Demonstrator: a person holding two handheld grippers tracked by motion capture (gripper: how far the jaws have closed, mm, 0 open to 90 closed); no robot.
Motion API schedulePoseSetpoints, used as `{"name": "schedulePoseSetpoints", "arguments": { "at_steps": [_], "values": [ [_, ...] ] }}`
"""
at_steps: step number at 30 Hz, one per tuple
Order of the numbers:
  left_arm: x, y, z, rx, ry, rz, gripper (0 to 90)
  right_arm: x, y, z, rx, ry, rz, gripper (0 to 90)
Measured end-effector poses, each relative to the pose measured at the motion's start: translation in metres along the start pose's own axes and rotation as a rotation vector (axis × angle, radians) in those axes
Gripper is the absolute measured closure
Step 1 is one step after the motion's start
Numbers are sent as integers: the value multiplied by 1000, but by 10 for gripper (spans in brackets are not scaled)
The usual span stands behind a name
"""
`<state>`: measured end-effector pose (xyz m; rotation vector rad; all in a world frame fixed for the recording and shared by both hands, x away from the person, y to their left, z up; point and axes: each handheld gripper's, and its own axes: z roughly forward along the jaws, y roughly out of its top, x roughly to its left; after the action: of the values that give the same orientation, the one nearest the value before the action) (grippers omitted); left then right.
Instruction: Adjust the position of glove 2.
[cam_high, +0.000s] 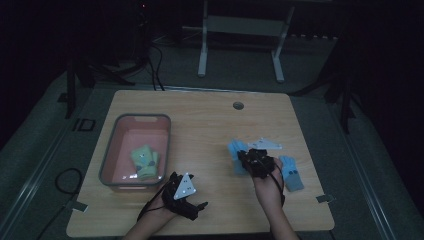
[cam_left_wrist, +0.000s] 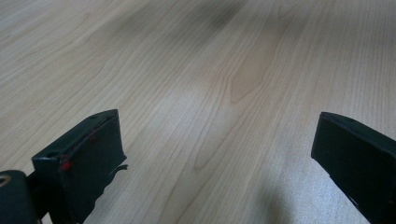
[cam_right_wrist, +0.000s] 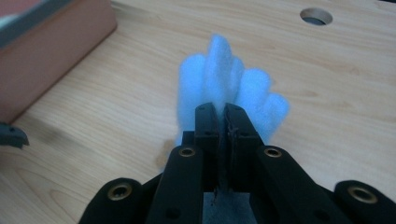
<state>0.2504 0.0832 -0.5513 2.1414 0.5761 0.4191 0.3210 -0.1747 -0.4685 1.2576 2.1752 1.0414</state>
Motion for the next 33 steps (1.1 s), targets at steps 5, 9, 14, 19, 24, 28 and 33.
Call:
{"name": "schedulePoseSetpoints", "arguments": {
  "at_steps": [5, 9, 14, 19, 24, 28, 33],
  "values": [
    [-1, 0, -1, -2, 1, 11, 26, 14, -24, 17, 49, 17, 34, 849],
    [-1, -1, 0, 1, -4, 9, 26, 18, -43, 34, 108, 30, 50, 848],
    [-2, -1, 2, 10, -7, 17, 26, 19, -54, 47, 141, 33, 54, 727],
    [-2, -2, 3, 16, -2, 25, 26, 25, -61, 54, 137, 29, 41, 606],
    [-3, -2, 3, 15, -6, 26, 26, 29, -60, 54, 124, 23, 20, 579],
    [-3, -2, 3, 15, -10, 26, 26, 24, -53, 44, 92, 43, -2, 575],
    [-3, -2, 2, 7, -14, 27, 26, 1, -43, 25, 44, 75, -43, 588]
  ]
}}
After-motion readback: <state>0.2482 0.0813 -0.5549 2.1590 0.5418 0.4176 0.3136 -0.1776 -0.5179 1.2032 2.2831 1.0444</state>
